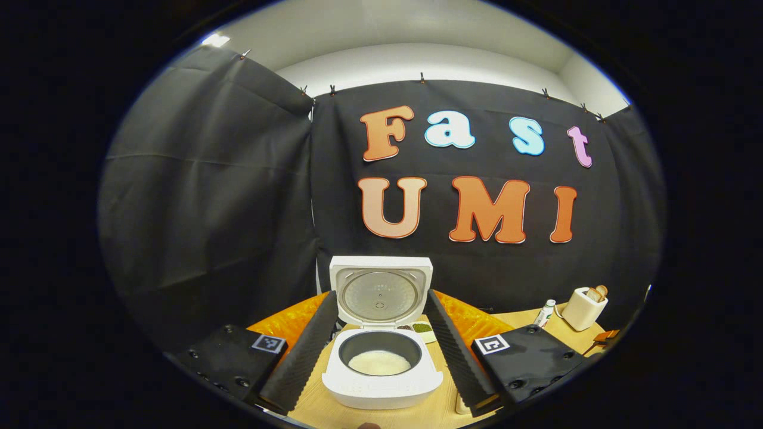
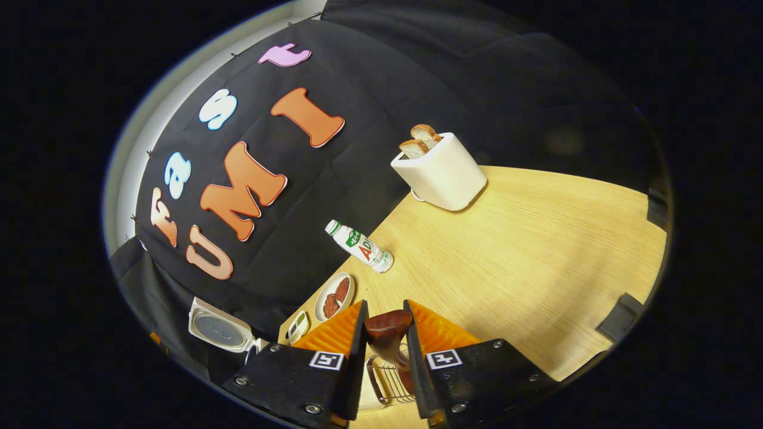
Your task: Close the left gripper, press the button to open the rice cooker; take a wooden spoon from the chopstick holder with the right hand, scoop a spoonful of rice and pour it into the rice cooker, then put the wooden spoon back into the chopstick holder.
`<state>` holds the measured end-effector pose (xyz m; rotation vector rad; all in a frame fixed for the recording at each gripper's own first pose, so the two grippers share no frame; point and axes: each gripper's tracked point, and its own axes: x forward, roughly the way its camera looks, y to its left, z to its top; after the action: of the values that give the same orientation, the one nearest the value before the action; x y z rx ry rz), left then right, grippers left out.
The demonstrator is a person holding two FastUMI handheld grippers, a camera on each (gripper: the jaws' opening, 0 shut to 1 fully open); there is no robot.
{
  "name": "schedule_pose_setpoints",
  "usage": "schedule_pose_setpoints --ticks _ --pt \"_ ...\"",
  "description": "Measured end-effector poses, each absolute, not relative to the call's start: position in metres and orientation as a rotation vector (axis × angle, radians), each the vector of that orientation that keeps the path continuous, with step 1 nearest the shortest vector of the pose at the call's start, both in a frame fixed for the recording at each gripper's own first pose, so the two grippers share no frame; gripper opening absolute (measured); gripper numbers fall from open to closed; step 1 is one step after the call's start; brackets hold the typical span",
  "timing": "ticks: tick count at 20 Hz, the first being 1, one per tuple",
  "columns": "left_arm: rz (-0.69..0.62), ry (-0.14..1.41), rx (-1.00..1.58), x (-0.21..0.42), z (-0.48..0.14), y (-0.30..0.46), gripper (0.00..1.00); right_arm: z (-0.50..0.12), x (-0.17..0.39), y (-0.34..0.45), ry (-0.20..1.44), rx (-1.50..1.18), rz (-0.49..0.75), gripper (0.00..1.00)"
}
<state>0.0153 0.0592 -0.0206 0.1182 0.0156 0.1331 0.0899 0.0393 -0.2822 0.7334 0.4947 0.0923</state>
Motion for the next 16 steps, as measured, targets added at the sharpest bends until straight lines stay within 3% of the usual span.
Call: schedule_pose_setpoints --ticks 6,16 --pt "0.145 0.013 0.102 0.006 -0.019 0.070 1.00 -0.252 0.088 0.053 0.464 0.721 0.106 0.19" --pt "0.160 0.005 0.087 -0.006 -0.018 0.088 1.00 -0.157 0.079 0.077 0.339 0.515 0.188 0.18"
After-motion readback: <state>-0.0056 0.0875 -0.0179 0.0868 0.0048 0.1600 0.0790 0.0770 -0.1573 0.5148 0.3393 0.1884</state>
